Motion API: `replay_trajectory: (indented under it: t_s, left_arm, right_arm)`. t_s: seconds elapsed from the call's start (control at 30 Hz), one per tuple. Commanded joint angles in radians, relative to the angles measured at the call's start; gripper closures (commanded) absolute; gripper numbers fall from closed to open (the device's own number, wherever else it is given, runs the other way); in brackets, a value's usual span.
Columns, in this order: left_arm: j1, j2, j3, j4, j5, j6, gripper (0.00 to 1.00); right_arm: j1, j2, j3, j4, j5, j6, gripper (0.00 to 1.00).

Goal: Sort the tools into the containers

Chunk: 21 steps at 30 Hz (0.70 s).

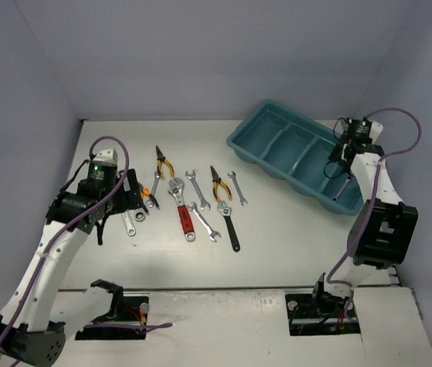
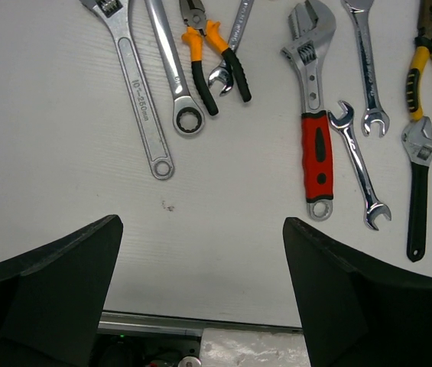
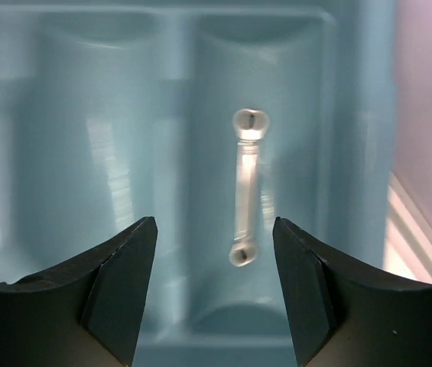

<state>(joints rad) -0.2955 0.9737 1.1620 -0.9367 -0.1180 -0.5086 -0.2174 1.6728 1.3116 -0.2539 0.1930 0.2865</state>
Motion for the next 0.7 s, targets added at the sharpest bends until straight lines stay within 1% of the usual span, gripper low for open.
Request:
replay_trajectory:
  t_s: [0.0,0.03,0.1,0.13,0.2,0.3,0.43,0.5,0.57,0.67]
  left_arm:
    - [0.056,0.094,0.004,0.062,-0.04,-0.083,0.18]
    - [0.069,0.108,0.006,0.071,-0.037,-0.092,0.2]
    - [0.141,0.198,0.022,0.099,-0.022,-0.138,0.28]
    - [0.16,0.243,0.026,0.12,-0.019,-0.148,0.3]
    - [0.184,0.302,0.032,0.168,-0.019,-0.156,0.32]
    - [0.205,0.387,0.045,0.25,-0.02,-0.159,0.39]
    - [0.22,0.515,0.047,0.342,-0.031,-0.157,0.43]
    - [0.229,0.575,0.045,0.401,-0.023,-0.149,0.48]
    - [0.243,0.623,0.065,0.42,-0.019,-0.136,0.51]
    - [0.247,0.713,0.111,0.42,-0.025,-0.113,0.52]
  right_arm:
    - [0.162,-0.195,-0.01,0.028,-0.022,0.005,0.4]
    - [0.177,-0.208,-0.025,0.028,-0.033,0.008,0.4]
    - [0.26,-0.281,-0.068,0.028,-0.07,0.029,0.4]
    - [0.283,-0.304,-0.096,0.028,-0.08,0.039,0.4]
    - [0.329,-0.352,-0.135,0.028,-0.092,0.04,0.4]
    - [0.387,-0.433,-0.184,0.028,-0.118,0.048,0.4]
    - [0.421,-0.506,-0.252,0.028,-0.182,0.047,0.4]
    - [0.427,-0.549,-0.277,0.028,-0.216,0.045,0.4]
    - [0.429,-0.594,-0.311,0.028,-0.242,0.043,0.39]
    - [0.431,-0.64,-0.345,0.026,-0.273,0.041,0.38]
